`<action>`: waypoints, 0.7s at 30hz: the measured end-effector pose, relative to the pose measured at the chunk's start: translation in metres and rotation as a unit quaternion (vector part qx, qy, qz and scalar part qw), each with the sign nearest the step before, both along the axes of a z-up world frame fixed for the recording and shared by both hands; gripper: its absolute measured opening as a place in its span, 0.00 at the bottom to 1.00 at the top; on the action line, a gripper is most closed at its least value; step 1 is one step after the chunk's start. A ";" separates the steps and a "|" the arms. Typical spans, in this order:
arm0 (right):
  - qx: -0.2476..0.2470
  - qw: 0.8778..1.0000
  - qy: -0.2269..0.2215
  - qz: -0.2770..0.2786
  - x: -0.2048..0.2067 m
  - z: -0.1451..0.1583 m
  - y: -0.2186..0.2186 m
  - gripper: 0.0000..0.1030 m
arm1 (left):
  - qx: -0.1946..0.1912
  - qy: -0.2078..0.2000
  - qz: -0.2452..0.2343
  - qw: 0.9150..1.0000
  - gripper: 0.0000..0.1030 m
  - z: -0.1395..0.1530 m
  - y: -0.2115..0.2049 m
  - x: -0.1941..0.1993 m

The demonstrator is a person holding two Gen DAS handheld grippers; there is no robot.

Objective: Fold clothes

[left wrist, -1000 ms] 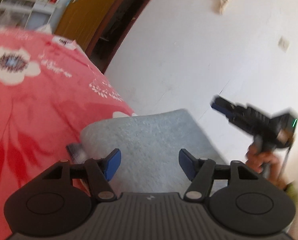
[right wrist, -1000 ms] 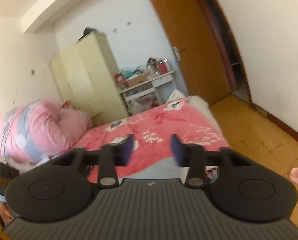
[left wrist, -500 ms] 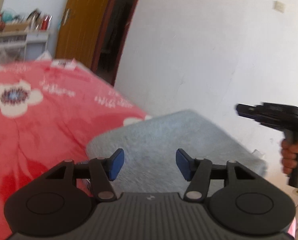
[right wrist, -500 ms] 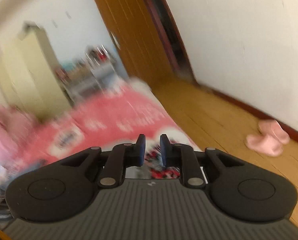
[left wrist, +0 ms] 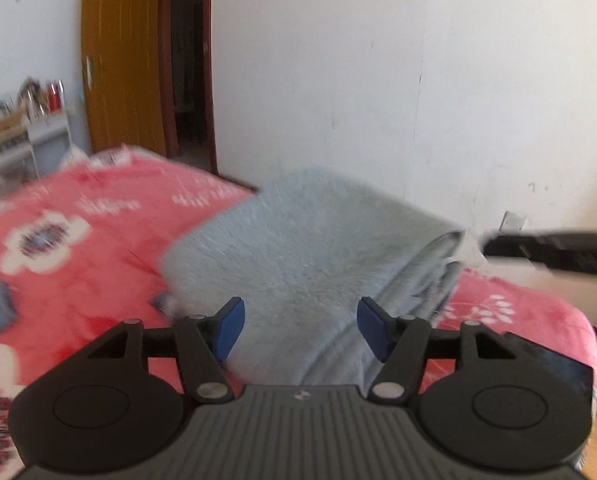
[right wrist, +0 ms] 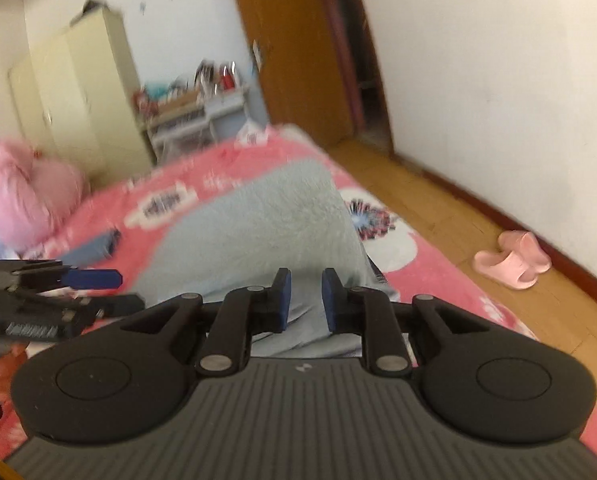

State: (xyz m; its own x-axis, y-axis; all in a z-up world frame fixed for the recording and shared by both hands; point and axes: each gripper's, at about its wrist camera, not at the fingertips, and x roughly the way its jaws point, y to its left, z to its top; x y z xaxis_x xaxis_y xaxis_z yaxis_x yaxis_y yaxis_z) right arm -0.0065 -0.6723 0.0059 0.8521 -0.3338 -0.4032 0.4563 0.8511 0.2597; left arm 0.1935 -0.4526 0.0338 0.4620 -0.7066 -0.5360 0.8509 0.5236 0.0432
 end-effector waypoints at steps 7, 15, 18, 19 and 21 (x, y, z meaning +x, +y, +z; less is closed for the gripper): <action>-0.050 0.999 0.013 -0.002 -0.083 -0.012 0.164 0.91 | -0.026 -0.023 0.037 0.999 0.93 0.028 0.135 -0.113; -0.097 0.994 0.043 -0.020 -0.109 -0.002 0.297 0.99 | -0.089 0.043 0.150 0.984 1.00 0.028 0.264 -0.188; -0.100 0.993 0.049 -0.044 -0.110 0.003 0.329 0.99 | -0.075 0.070 0.158 0.982 1.00 0.023 0.286 -0.197; -0.098 0.992 0.053 -0.060 -0.107 0.006 0.335 0.99 | -0.074 0.067 0.169 0.980 1.00 0.023 0.294 -0.200; -0.097 0.989 0.061 -0.089 -0.106 0.012 0.347 0.99 | -0.074 0.062 0.192 0.977 1.00 0.024 0.308 -0.205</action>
